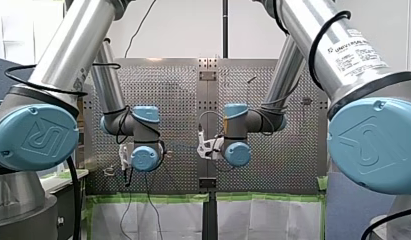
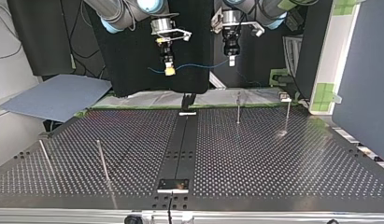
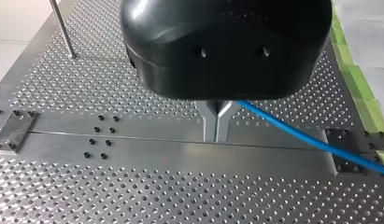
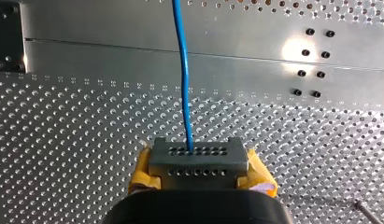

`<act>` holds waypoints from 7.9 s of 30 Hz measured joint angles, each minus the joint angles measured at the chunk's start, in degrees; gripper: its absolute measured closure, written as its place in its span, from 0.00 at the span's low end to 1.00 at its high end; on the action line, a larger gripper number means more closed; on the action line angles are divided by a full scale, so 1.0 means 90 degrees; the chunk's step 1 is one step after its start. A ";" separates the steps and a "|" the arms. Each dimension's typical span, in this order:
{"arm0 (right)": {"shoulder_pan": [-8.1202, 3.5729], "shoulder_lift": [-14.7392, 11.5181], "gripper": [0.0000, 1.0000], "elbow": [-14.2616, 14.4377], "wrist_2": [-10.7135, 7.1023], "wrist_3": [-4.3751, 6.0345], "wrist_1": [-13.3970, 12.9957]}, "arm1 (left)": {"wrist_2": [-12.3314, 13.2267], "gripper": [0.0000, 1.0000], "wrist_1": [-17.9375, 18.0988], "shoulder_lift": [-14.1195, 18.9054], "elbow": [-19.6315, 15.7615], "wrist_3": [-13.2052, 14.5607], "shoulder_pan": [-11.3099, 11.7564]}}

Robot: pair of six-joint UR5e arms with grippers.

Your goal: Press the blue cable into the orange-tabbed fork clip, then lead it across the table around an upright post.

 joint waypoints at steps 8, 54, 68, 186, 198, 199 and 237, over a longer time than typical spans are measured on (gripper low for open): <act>0.0008 0.0000 1.00 -0.0007 0.0000 0.0000 0.0000 | 0.0005 1.00 -0.0124 -0.0108 0.0015 0.0015 0.0004; 0.0400 0.1435 1.00 -0.0262 0.0342 0.0088 0.0379 | -0.0015 1.00 -0.0120 -0.0205 -0.0098 0.0097 -0.0110; 0.0055 0.0661 1.00 -0.0474 0.0532 0.0882 0.0570 | -0.0062 1.00 -0.0533 0.0384 -0.0282 -0.0289 -0.0144; -0.0470 0.2370 1.00 -0.2594 -0.1565 0.1056 0.1139 | 0.2493 1.00 -0.1266 -0.1886 0.1999 -0.0383 0.2903; -0.0447 0.2389 1.00 -0.2595 -0.1548 0.1012 0.1022 | 0.2578 1.00 -0.1271 -0.2001 0.2021 -0.0448 0.2968; -0.0449 0.2395 1.00 -0.2595 -0.1547 0.1013 0.1002 | 0.2588 1.00 -0.1257 -0.2053 0.2024 -0.0436 0.2974; -0.0450 0.2445 1.00 -0.2826 -0.1573 0.0987 0.1104 | 0.2579 1.00 -0.2060 -0.2051 0.2221 -0.0094 0.3085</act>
